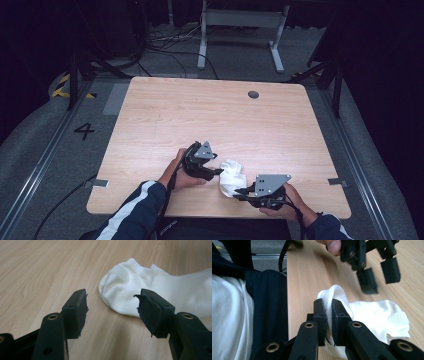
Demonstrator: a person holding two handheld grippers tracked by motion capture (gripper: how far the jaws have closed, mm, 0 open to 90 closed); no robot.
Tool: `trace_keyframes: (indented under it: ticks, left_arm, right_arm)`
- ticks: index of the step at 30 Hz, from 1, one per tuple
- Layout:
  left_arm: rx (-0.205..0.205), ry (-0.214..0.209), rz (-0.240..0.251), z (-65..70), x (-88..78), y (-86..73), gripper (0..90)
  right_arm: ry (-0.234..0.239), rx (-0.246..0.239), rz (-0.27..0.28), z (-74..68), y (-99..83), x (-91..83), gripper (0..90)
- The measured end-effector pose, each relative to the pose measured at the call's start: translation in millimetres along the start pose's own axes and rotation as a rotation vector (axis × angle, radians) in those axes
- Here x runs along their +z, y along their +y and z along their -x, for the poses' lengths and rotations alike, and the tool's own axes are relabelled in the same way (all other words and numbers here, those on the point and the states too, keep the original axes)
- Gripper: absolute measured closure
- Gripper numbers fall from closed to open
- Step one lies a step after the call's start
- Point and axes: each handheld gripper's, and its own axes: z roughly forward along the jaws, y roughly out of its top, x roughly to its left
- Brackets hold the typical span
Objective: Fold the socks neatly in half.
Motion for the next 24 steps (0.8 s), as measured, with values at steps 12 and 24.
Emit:
trace_keyframes:
  ticks: [12,24]
  left_arm:
    - [0.015,-0.01,-0.082,8.2,23.0,-4.2,36.9]
    - [0.036,-0.036,-0.075,5.9,23.0,-6.5,37.9]
  right_arm:
    - [0.008,-0.011,-0.014,-3.5,0.2,2.1,84.0]
    - [-0.079,0.012,0.038,13.6,5.3,-8.6,83.9]
